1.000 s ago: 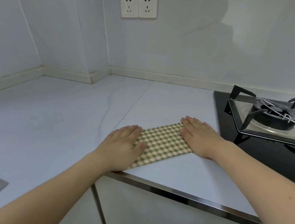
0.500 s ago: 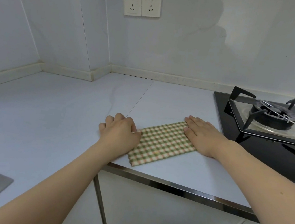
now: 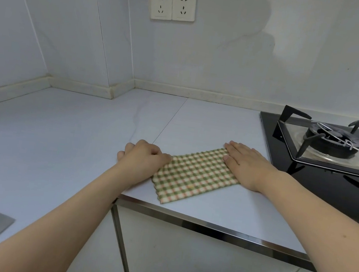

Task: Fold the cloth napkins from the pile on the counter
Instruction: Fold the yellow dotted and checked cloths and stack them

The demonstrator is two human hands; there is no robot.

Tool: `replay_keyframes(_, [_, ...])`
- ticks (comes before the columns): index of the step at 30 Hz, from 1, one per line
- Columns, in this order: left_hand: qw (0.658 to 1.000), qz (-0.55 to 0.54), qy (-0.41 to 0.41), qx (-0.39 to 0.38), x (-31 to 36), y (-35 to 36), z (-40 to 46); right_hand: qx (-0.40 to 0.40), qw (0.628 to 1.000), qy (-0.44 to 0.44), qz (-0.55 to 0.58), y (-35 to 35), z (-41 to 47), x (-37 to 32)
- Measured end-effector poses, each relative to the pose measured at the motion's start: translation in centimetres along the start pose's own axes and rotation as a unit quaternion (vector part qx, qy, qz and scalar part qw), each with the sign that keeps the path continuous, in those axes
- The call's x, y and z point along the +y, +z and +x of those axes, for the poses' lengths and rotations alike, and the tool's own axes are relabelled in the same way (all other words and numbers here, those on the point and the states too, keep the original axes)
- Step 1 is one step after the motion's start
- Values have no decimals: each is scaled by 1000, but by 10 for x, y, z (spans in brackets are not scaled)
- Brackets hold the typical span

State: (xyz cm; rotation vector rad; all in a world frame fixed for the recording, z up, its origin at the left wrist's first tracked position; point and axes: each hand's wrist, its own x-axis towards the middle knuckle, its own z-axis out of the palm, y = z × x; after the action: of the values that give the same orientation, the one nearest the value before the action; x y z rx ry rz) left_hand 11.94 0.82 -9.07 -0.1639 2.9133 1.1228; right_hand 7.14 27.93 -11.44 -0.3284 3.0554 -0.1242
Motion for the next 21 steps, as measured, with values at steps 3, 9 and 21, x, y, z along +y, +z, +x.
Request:
replay_keyframes(3, [1000,-19,-6,0,-5,1,5,0,1000,0,0,0,0,-1])
replay_keyframes(9, [996,67,31,57,-9,3,10,-3,1000,0,-3,0,0,0])
replay_keyframes(21, [936,90,282,191,-9,9,-1,147,987,51,37,-13,-28,-58])
